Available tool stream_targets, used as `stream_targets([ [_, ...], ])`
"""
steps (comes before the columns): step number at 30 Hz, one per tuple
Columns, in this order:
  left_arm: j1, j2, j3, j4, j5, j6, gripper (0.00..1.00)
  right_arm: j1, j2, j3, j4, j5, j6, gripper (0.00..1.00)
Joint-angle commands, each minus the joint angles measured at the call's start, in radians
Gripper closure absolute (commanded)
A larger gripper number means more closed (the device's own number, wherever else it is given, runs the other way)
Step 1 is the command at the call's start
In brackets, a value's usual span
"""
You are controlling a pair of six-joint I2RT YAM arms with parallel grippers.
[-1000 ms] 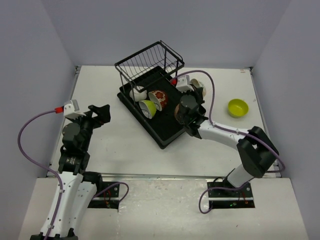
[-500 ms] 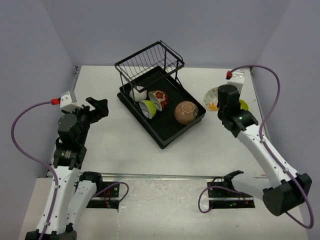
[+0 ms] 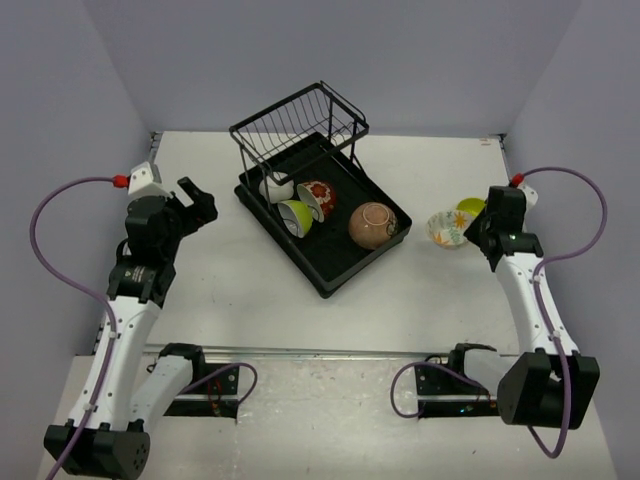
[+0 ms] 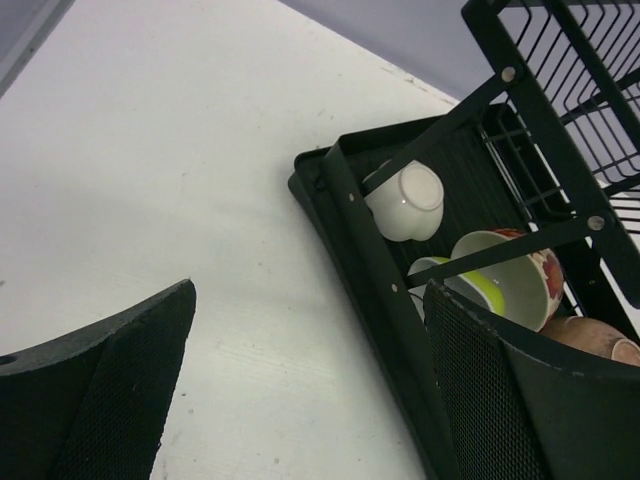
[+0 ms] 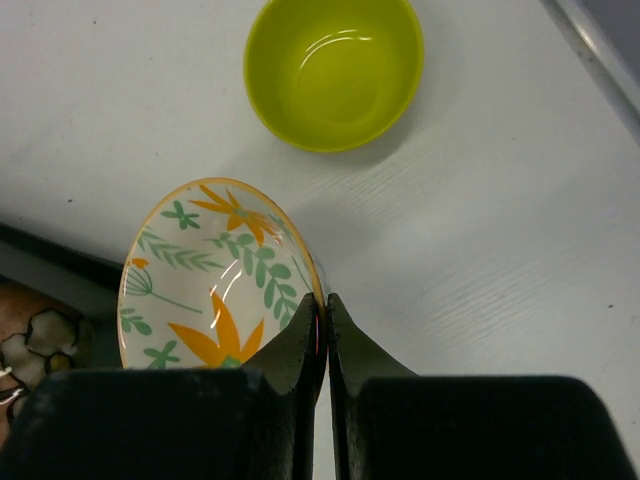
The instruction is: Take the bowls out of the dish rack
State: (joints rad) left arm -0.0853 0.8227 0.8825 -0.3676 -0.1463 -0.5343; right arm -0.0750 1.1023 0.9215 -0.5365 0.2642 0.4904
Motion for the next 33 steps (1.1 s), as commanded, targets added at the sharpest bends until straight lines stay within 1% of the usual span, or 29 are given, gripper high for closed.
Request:
stream_targets([
  [1,0.007,-0.028,0.049,-0.050,-0.064,0.040,0.05,-0.026,-0.013,-0.018,0.131,-0.149,0.083,1.00],
  [2,0.007,-0.042,0.050,-0.053,-0.074,0.062,0.05,-0.041,-0.015,-0.024,0.141,-0.179,0.091,1.00],
  [5,0.006,-0.046,0.053,-0.083,-0.065,0.079,0.05,-0.057,-0.002,0.011,0.130,-0.172,0.097,1.00],
  [7,-0.019,-0.008,0.085,-0.151,-0.062,0.073,0.08,-0.086,0.016,0.040,0.109,-0.219,0.123,1.00],
  [9,-0.034,0.000,0.075,-0.134,-0.023,0.077,0.09,-0.088,0.031,0.071,0.064,-0.258,0.149,1.00],
  [10,-0.039,0.013,0.069,-0.130,0.000,0.080,0.10,-0.088,0.019,0.079,0.035,-0.276,0.171,1.00],
  [12,-0.041,0.024,0.075,-0.126,0.031,0.077,0.11,-0.085,-0.030,0.070,0.033,-0.301,0.178,1.00],
  [14,-0.050,0.044,0.088,-0.116,0.111,0.080,0.13,-0.078,-0.083,0.060,0.043,-0.321,0.131,1.00],
  [15,-0.051,0.052,0.099,-0.116,0.134,0.083,0.13,-0.059,-0.067,0.091,0.005,-0.315,0.131,1.00],
  [16,-0.053,0.058,0.107,-0.123,0.157,0.083,0.14,-0.034,-0.052,0.117,-0.056,-0.292,0.090,1.00],
  [17,-0.053,0.056,0.124,-0.145,0.197,0.073,0.14,0.013,-0.039,0.150,-0.074,-0.274,0.076,1.00],
  [18,-0.056,0.050,0.130,-0.157,0.203,0.066,0.14,0.033,-0.047,0.160,-0.085,-0.275,0.076,1.00],
  [20,-0.070,0.024,0.147,-0.197,0.211,0.060,0.15,0.119,-0.055,0.177,-0.083,-0.309,0.070,1.00],
  [23,-0.074,-0.011,0.157,-0.263,0.226,0.065,0.15,0.224,-0.044,0.218,-0.143,-0.319,0.083,1.00],
  [26,-0.074,-0.045,0.145,-0.309,0.302,0.060,0.16,0.305,-0.035,0.214,-0.169,-0.390,0.065,1.00],
  [27,-0.074,-0.051,0.125,-0.320,0.367,0.053,0.17,0.354,-0.019,0.205,-0.190,-0.390,0.053,1.00],
  [28,-0.074,-0.053,0.112,-0.339,0.395,0.045,0.22,0.380,-0.016,0.194,-0.186,-0.395,0.044,1.00],
  [30,-0.076,-0.057,0.072,-0.356,0.438,0.024,0.23,0.431,-0.004,0.180,-0.178,-0.407,0.028,1.00],
  [31,-0.076,-0.057,0.061,-0.369,0.479,0.020,0.22,0.482,-0.002,0.160,-0.163,-0.417,0.022,1.00],
  [33,-0.079,-0.037,0.052,-0.382,0.519,0.025,0.18,0.533,0.017,0.162,-0.158,-0.430,0.011,1.00],
])
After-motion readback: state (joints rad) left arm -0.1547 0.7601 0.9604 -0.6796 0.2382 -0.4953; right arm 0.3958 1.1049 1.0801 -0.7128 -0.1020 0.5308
